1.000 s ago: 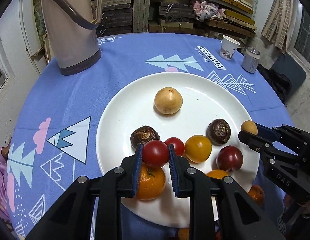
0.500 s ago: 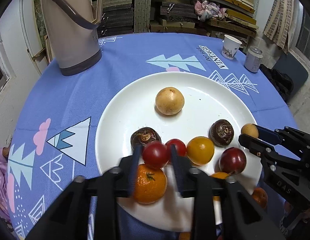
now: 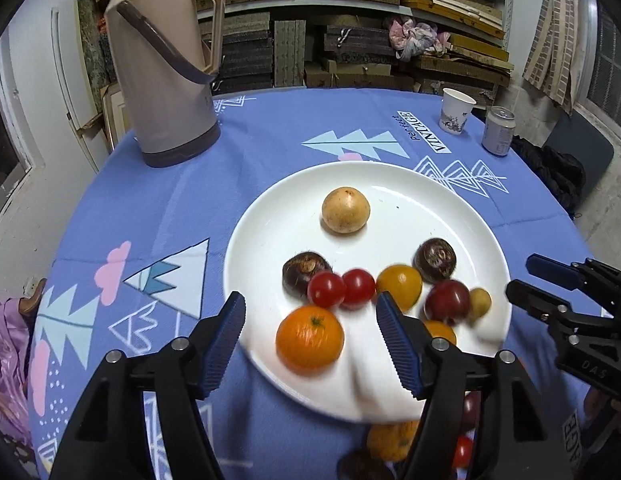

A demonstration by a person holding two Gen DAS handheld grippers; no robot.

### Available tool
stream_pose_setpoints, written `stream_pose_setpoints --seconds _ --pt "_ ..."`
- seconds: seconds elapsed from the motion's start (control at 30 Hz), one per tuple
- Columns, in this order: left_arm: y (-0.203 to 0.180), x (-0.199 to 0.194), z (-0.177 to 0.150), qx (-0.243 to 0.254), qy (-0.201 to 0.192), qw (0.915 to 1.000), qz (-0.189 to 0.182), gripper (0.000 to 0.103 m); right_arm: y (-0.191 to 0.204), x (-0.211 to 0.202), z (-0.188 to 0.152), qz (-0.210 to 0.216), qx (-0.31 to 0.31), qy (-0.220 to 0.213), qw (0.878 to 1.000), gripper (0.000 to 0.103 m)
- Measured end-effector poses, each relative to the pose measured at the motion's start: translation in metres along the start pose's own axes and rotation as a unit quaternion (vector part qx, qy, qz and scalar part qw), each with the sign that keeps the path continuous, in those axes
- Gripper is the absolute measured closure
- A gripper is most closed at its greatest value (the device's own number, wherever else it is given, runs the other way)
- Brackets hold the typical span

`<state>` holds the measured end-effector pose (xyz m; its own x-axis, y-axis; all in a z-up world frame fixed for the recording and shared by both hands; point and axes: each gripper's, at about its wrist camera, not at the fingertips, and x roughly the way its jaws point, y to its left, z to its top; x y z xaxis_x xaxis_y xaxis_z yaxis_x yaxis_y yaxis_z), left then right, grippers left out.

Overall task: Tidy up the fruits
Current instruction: 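Carry the cherry tomato and tan fruit onto the white plate and open both grippers, then grasp a pale yellow striped fruit with the right gripper while the left grasps another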

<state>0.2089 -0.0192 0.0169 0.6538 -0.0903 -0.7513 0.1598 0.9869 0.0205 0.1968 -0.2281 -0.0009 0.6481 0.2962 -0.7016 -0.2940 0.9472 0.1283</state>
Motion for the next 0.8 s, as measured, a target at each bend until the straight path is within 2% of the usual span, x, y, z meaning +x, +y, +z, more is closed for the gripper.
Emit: stream_pose_setpoints --seconds 0.03,0.1,0.17,0.23,0.3,0.37,0.43,0.53,0.73,0.8 --pt "0.0 -0.003 -0.002 0.001 -0.001 1.0 -0.002 0.034 0.0 -0.004 -0.003 0.001 0.0 0.0 1.0 0.054" --pt "0.0 -0.01 -0.011 0.003 0.0 1.0 -0.005 0.032 0.003 -0.016 -0.014 0.002 -0.001 0.0 1.0 0.044" --pt "0.0 -0.018 -0.02 0.005 0.0 1.0 -0.007 0.027 0.007 -0.029 -0.026 0.005 -0.005 -0.001 1.0 0.034" --pt "0.0 -0.024 -0.03 0.003 0.003 1.0 -0.008 0.018 0.013 -0.041 -0.037 0.011 -0.013 -0.004 1.0 0.03" --pt "0.0 -0.029 -0.04 0.004 0.003 0.9999 -0.011 0.017 0.021 -0.052 -0.052 0.015 -0.026 -0.003 1.0 0.018" --pt "0.001 -0.033 -0.05 0.007 0.006 0.9999 -0.01 0.016 0.029 -0.063 -0.066 0.019 -0.039 -0.003 0.999 0.013" --pt "0.003 -0.035 -0.058 0.003 0.008 0.9999 -0.006 0.012 0.042 -0.073 -0.083 0.045 -0.06 0.008 0.997 0.013" --pt "0.011 -0.037 -0.07 -0.012 0.014 0.9998 -0.006 0.012 0.064 -0.084 -0.106 0.077 -0.088 0.02 0.993 0.013" --pt "0.028 -0.041 -0.09 -0.048 0.032 0.9983 -0.014 0.012 0.103 -0.083 -0.137 0.097 -0.135 0.041 0.985 0.013" --pt "0.029 -0.045 -0.095 -0.046 0.031 0.9985 -0.008 0.012 0.112 -0.08 -0.143 0.109 -0.139 0.046 0.983 0.019"
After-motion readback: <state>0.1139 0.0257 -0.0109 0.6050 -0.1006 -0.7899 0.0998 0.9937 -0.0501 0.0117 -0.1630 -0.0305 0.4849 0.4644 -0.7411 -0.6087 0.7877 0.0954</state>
